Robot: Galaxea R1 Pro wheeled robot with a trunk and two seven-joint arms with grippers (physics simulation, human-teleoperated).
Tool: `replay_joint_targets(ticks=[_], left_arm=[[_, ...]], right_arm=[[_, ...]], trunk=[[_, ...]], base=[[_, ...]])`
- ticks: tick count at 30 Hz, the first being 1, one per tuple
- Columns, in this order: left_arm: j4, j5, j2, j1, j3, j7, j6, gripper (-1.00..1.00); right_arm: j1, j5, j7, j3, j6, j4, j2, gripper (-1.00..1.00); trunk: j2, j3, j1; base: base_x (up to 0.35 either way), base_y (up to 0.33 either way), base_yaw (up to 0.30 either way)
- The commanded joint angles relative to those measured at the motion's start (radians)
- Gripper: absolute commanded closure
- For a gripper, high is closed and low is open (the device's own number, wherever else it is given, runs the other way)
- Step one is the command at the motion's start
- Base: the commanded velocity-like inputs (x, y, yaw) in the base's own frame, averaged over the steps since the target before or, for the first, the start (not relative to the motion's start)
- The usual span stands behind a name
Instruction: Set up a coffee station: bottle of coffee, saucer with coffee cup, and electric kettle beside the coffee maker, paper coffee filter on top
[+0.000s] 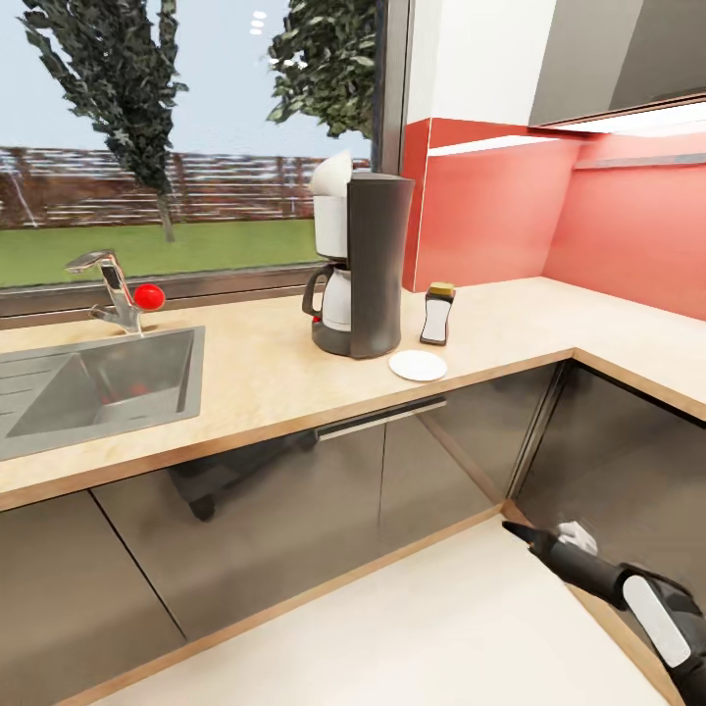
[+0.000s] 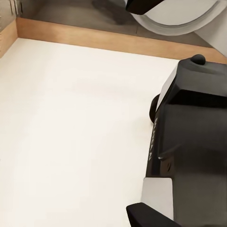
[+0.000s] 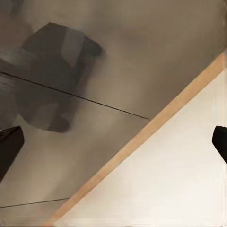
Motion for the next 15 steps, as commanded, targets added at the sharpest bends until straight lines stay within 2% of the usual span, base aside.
replay_joint_targets(ticks=[1,3,5,6,7,8,9,10,11,13,15], left_arm=[[0.0,0.009,0.0,-0.001,-0.009,-0.003,0.003,-1.0],[0.0,0.009,0.001,-0.001,-0.008,-0.003,0.002,-1.0],[0.0,0.01,0.001,-0.001,-0.007,-0.003,0.001,-1.0],[0.0,0.01,0.001,-0.001,-0.007,-0.003,0.001,-1.0],[0.0,0.01,0.001,-0.001,-0.007,-0.003,0.001,-1.0],[0.0,0.01,0.001,-0.001,-0.006,-0.003,0.001,-1.0],[0.0,0.01,0.001,-0.001,-0.006,-0.003,0.001,-1.0],[0.0,0.01,0.0,-0.001,-0.006,-0.003,0.001,-1.0],[0.0,0.011,0.001,-0.001,-0.007,-0.002,0.001,-1.0],[0.0,0.011,0.0,-0.001,-0.006,0.002,0.0,-1.0],[0.0,0.011,0.0,-0.001,-0.007,0.008,0.0,-1.0]], right_arm=[[0.001,-0.006,0.001,-0.002,0.008,0.0,0.0,-1.0],[0.055,0.08,0.039,-0.001,-0.049,0.058,0.002,-1.0],[0.07,0.131,0.06,0.0,-0.102,0.116,0.004,-1.0],[0.079,0.19,0.081,0.001,-0.176,0.201,0.006,-1.0],[0.083,0.221,0.089,0.002,-0.217,0.246,0.007,-1.0],[0.087,0.279,0.101,0.002,-0.298,0.336,0.01,-1.0],[0.089,0.307,0.105,0.003,-0.338,0.378,0.012,-1.0],[0.092,0.36,0.111,0.003,-0.413,0.455,0.017,-1.0],[0.094,0.432,0.115,0.003,-0.509,0.556,0.031,-1.0],[0.095,0.501,0.116,0.003,-0.589,0.649,0.044,-1.0],[0.095,0.526,0.116,0.003,-0.612,0.683,0.051,-1.0]], trunk=[[0.0,-0.001,0.0],[0.0,-0.001,0.0],[0.0,-0.001,0.0],[0.0,-0.001,0.0],[0.0,-0.001,0.0],[0.0,-0.001,0.0],[0.0,-0.001,0.0],[0.0,-0.001,0.0],[0.0,-0.001,0.0],[0.0,-0.001,0.0],[0.0,-0.001,0.0]], base=[[0.0,0.0,0.0],[0.0,0.0,0.0],[0.0,0.0,0.0],[0.0,0.0,0.0],[0.0,0.0,0.0],[0.0,0.0,0.0],[0.0,0.0,0.0],[0.0,0.0,0.0],[0.0,0.0,0.0],[0.0,0.0,0.0],[0.0,0.0,0.0]])
